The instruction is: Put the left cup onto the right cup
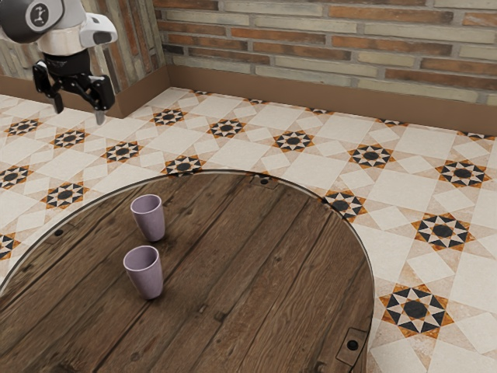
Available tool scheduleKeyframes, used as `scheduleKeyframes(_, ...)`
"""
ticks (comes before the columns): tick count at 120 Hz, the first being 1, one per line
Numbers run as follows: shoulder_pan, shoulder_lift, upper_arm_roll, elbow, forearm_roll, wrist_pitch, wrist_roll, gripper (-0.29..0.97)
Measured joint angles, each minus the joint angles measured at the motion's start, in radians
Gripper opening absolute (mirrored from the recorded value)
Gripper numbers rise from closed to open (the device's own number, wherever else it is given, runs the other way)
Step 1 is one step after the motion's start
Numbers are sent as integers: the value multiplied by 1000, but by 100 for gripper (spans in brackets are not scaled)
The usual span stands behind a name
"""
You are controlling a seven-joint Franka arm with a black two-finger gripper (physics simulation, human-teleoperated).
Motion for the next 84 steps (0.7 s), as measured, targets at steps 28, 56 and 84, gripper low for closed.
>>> scheduleKeyframes(28,3,20,0,2,0,5,20,68)
scheduleKeyframes(56,18,87,1,-43,-1,11,33,68)
scheduleKeyframes(84,53,156,1,-90,-84,29,40,68)
